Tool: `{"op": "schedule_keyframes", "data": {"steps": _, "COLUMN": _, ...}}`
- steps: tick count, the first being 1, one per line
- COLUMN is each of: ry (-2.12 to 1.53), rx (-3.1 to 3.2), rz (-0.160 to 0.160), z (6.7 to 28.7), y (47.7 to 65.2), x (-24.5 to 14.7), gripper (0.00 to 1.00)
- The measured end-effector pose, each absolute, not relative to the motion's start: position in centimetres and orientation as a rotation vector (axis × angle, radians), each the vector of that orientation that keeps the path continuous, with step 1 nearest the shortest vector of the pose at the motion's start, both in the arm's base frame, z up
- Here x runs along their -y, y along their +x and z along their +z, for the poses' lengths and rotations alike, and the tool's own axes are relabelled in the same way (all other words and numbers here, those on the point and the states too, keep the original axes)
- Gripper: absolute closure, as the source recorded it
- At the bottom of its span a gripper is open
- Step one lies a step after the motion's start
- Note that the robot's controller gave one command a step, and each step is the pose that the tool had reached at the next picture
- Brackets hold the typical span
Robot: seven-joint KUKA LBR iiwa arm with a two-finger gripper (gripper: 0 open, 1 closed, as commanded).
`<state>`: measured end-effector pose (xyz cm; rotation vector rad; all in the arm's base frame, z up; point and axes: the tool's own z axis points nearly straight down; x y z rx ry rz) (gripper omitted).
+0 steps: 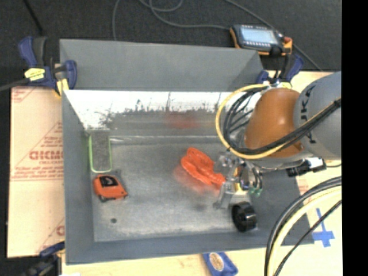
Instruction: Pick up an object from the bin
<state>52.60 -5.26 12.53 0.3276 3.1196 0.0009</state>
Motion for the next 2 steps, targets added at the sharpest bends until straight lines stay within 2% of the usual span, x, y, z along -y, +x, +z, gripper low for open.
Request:
{"op": "schedule_keyframes", "data": {"steps": 1, "ry": 0.418, "rx": -3.11, "rz": 0.002, "z": 7.05, "y": 54.14, "x": 5.47, "gripper": 0.0}}
{"op": "schedule_keyframes", "data": {"steps": 2, "ry": 0.592, "rx": -3.069, "rz": 0.001, "z": 7.44, "y": 53.52, "x": 4.85, "gripper": 1.0}}
